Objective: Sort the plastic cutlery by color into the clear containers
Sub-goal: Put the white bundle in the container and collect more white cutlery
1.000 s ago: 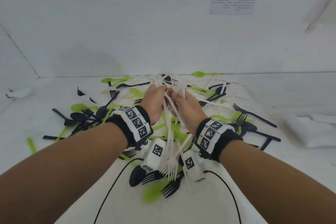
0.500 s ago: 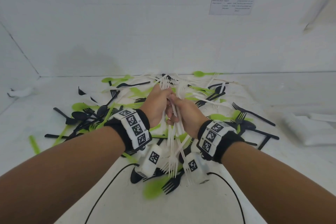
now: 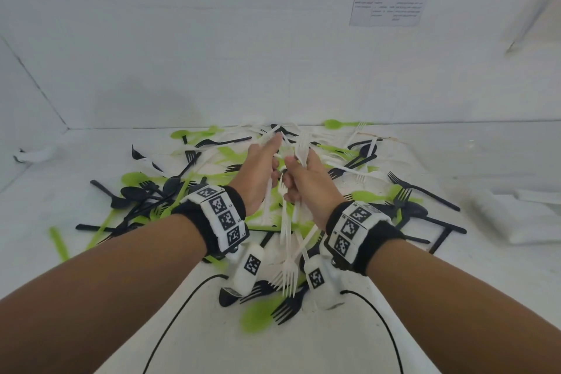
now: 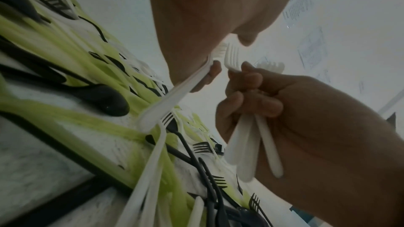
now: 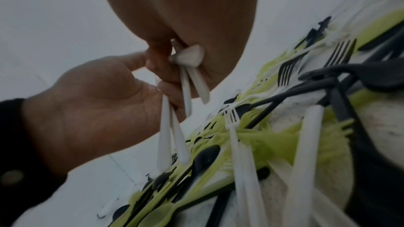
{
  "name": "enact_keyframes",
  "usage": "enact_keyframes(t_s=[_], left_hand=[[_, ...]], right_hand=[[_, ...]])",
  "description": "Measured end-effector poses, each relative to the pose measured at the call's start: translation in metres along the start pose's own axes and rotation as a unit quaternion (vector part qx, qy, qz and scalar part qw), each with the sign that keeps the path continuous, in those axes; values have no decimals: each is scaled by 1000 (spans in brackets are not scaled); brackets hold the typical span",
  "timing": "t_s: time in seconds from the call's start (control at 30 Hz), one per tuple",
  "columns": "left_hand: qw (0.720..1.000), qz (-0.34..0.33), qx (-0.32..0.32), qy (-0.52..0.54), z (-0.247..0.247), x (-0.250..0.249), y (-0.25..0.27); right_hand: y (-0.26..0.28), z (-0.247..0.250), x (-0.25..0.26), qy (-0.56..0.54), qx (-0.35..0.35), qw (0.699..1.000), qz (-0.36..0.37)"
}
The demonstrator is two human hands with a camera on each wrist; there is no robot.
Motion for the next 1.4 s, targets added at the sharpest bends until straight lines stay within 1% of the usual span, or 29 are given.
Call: enact_keyframes(t_s=[0.1,0.17,0.23,0.3,0.33,0.37,0.4,0.47,0.5,0.53,0.6,0.63,0.67,0.77,0.83,0.87,0.93,0.97,1.03,1.07,1.1,1.17,1.2,1.27,1.3,1.33,1.37,1.4], left_hand=[[1000,-16,25,-10,-8,-3,4],[1000,-23,15,-15,-6,-3,2],[999,-30,-29,-6,4,-5,-3],[996,-48,-74,-25,17,-12,-7],[995,-57,-81,-29,21,-15,-7],[994,-63,-77,-33,22,-17,-6],[994,-66,-70,-43,22,-18,-5],[995,-53,-47,-69,18,-15,0],[997,-37,-32,-66,13,-13,3],[999,-19,-11,-44,6,-10,6],[999,11,30,0,-10,-4,12],[999,21,32,3,-16,-1,15],[1000,26,18,0,-18,0,17],[998,22,-52,19,-11,-2,17],[996,32,-61,59,-6,0,18],[996,31,-60,62,-3,2,18],[997,19,-64,39,3,2,20],[997,9,-74,26,9,0,19],[994,-32,-107,1,27,-10,13],[990,-60,-124,-19,39,-19,8],[985,-84,-140,-48,50,-26,4],[975,-110,-148,-122,67,-33,0],[972,-115,-135,-153,71,-33,-1],[964,-124,-73,-222,69,-28,4],[951,-132,-22,-278,64,-27,10],[926,-149,36,-345,56,-26,17],[894,-171,95,-404,47,-25,27],[861,-195,146,-446,38,-23,37]], right_hand=[[-1,-11,0,44,41,998,0],[-1,-11,-1,57,39,998,-13],[-3,0,0,41,-11,999,-31],[-4,20,0,41,-98,994,-35],[-4,28,0,58,-141,988,-32],[-2,33,0,68,-161,984,-38],[1,33,-1,74,-157,984,-51],[3,22,0,55,-105,991,-64],[3,14,2,61,-77,994,-51],[4,6,7,89,-58,994,-28],[4,-9,9,171,-40,984,26],[3,-14,7,212,-34,976,42],[1,-18,4,254,-25,966,50],[2,-25,-4,333,20,942,26],[2,-24,-6,344,47,938,20],[2,-22,-7,346,55,936,13],[5,-18,-8,352,57,934,-3],[9,-14,-7,358,46,933,-2],[17,-3,-4,383,22,923,30],[23,-1,-4,414,34,908,43],[30,-1,-6,464,70,882,49],[44,-5,-19,569,160,805,38],[49,-5,-27,613,189,767,27],[56,-6,-38,683,205,701,2],[55,-5,-43,709,196,678,0],[54,-4,-45,723,183,665,10],[52,-3,-45,728,168,664,25],[50,-1,-44,722,154,673,44]])
Point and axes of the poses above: each hand's wrist, its own y-axis away from the middle knuckle, its own z-axis out of the back of the hand, x = y × z, the point moved 6 cm from there along -y, towards the middle knuckle, and after that the axes turned 13 degrees about -z, right-handed, at the moved point
